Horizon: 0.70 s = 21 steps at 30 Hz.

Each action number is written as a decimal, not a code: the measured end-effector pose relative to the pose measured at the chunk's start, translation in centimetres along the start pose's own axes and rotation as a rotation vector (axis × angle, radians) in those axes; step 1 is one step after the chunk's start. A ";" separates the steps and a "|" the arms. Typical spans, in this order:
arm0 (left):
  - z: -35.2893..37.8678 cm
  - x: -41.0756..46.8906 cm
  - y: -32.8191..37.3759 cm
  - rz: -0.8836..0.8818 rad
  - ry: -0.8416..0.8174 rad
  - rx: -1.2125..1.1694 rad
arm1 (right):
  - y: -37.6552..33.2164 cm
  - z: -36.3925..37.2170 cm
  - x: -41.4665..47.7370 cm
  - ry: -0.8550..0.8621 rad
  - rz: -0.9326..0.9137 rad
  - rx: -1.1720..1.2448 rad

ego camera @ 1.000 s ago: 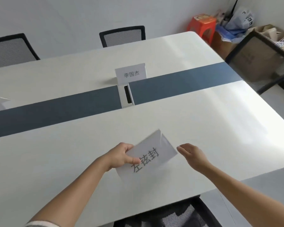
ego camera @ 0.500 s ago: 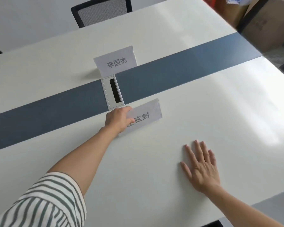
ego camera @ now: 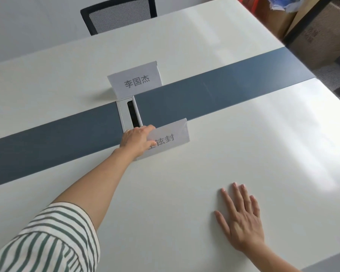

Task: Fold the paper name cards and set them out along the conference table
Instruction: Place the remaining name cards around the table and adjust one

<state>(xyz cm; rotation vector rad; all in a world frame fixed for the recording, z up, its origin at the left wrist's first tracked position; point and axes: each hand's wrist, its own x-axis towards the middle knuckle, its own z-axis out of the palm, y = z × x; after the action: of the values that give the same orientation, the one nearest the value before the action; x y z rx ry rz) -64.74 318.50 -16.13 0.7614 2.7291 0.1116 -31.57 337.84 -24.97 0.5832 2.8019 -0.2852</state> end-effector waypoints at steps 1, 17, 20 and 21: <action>0.1 0.0 -0.1 0.005 -0.005 0.012 | 0.0 0.0 0.0 0.001 0.000 0.002; -0.6 -11.5 1.9 -0.119 0.179 -0.378 | -0.5 -0.7 0.0 -0.040 0.005 -0.019; 0.1 -18.4 1.8 -0.223 0.018 -0.597 | -0.7 -2.4 0.1 -0.124 -0.006 -0.011; 0.6 -20.8 1.7 -0.251 -0.006 -0.648 | -0.7 -3.3 0.0 -0.151 -0.016 0.003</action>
<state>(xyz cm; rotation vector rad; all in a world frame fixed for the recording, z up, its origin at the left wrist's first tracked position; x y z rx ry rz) -46.80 309.19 -10.78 0.2314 2.5083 0.8759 -32.57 337.99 -21.70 0.5170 2.6622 -0.3229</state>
